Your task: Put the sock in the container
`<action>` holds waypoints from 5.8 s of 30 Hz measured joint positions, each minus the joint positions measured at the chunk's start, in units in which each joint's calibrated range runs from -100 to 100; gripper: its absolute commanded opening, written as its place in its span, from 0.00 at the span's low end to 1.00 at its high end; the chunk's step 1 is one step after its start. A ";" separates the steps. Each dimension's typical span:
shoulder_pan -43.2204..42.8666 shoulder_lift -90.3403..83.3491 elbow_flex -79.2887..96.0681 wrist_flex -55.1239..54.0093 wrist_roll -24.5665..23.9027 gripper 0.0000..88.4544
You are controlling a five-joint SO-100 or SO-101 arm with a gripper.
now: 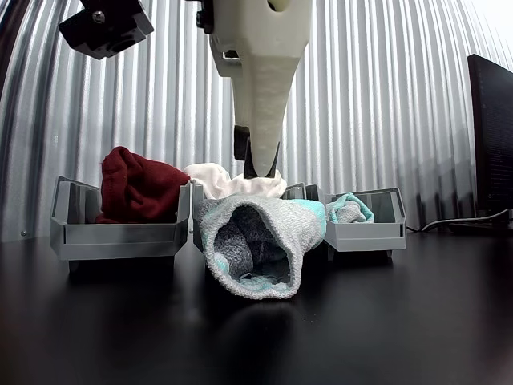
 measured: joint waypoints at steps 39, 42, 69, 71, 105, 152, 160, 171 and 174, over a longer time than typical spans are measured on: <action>1.06 20.26 -10.09 0.17 4.08 0.01; 1.06 18.33 -10.00 0.25 4.08 0.01; 19.68 13.90 -48.38 2.27 0.26 0.01; 19.58 20.09 -54.32 1.93 -1.05 0.01; 15.66 78.44 -117.93 -3.11 -5.85 0.01; 9.74 33.07 -120.27 42.14 -6.17 0.01; 10.05 13.48 -120.99 42.14 -6.17 0.01; 3.60 -16.07 -113.51 42.14 -6.06 0.01; 0.74 -24.19 -101.80 42.14 -6.06 0.01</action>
